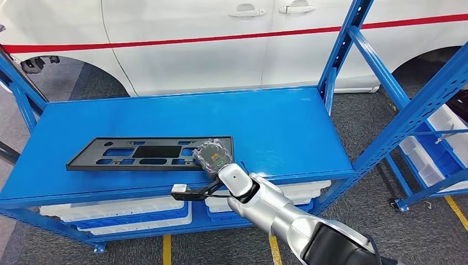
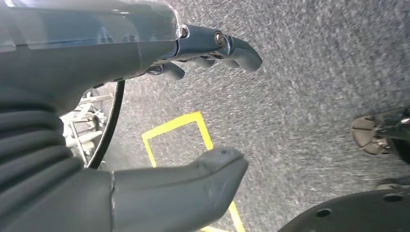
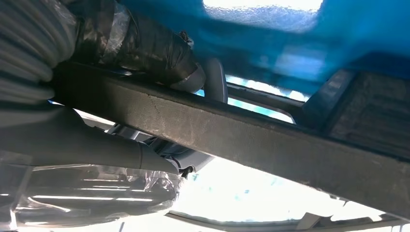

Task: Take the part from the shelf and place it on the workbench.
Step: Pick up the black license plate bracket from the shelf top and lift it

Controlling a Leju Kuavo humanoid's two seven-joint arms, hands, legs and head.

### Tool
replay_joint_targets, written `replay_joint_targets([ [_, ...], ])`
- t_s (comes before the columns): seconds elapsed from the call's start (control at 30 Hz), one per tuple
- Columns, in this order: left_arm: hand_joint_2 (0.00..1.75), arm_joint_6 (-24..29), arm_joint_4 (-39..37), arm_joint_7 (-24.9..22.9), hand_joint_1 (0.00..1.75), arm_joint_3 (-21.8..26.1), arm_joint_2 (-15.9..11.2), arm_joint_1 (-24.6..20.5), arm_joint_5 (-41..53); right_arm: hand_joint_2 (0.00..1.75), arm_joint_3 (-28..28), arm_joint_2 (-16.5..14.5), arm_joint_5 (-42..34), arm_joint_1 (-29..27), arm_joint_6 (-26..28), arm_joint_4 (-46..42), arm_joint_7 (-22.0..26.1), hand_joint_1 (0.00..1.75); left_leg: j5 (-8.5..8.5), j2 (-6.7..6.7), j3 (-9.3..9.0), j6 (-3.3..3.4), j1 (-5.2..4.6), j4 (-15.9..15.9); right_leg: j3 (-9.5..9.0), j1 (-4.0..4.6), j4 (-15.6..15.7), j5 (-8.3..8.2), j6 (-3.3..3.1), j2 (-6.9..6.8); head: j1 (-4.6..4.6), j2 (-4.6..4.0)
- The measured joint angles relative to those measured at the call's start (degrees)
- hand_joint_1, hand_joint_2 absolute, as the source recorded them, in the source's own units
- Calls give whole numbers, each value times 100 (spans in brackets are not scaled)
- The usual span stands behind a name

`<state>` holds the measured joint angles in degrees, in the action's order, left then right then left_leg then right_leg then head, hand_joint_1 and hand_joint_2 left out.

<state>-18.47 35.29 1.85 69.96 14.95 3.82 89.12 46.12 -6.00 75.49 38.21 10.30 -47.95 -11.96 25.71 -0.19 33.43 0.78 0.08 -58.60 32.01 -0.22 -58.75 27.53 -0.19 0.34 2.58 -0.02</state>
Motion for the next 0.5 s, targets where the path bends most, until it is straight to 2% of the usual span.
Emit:
replay_joint_targets([
  [0.2, 175, -195, 425, -48, 0, 30, 163, 83, 1, 175, -74, 228, 46, -227, 203, -566, 213, 175, 7, -1, 8, 10, -6, -14, 4, -10, 11, -4, 9, 2, 1, 0],
  [0.3, 175, -172, 626, -89, 0, 27, 203, 140, 1, 175, -127, 457, 370, -284, 378, -1111, 304, 175, 11, -6, 25, 94, -28, -45, 2, -38, 42, -32, 81, 3, 1, 0],
  [0.37, 175, -169, 721, -106, 0, 23, 221, 169, 1, 175, -184, 604, 595, -285, 471, -1461, 327, 175, -65, 6, -11, 154, -9, 60, -10, -35, 54, -36, 136, 2, -1, 0],
  [0.4, 175, -168, 756, -109, 0, 20, 233, 175, 1, 175, -215, 688, 703, -273, 506, -1632, 345, 175, -116, 16, -37, 183, 6, 140, 13, -30, -7, 39, 152, 0, 1, 0],
  [0.43, 175, -162, 782, -109, 0, 15, 243, 177, 1, 175, -247, 778, 808, -256, 542, -1794, 364, 175, -165, 27, -57, 207, 24, 218, 81, -25, -177, 180, 166, 0, 1, 0],
  [0.5, 175, -140, 808, -102, 0, 9, 253, 178, 1, 175, -298, 958, 1003, -224, 613, -2073, 397, 175, -207, 35, -46, 235, 33, 260, 363, -32, -845, 589, 189, -1, 2, 0],
])
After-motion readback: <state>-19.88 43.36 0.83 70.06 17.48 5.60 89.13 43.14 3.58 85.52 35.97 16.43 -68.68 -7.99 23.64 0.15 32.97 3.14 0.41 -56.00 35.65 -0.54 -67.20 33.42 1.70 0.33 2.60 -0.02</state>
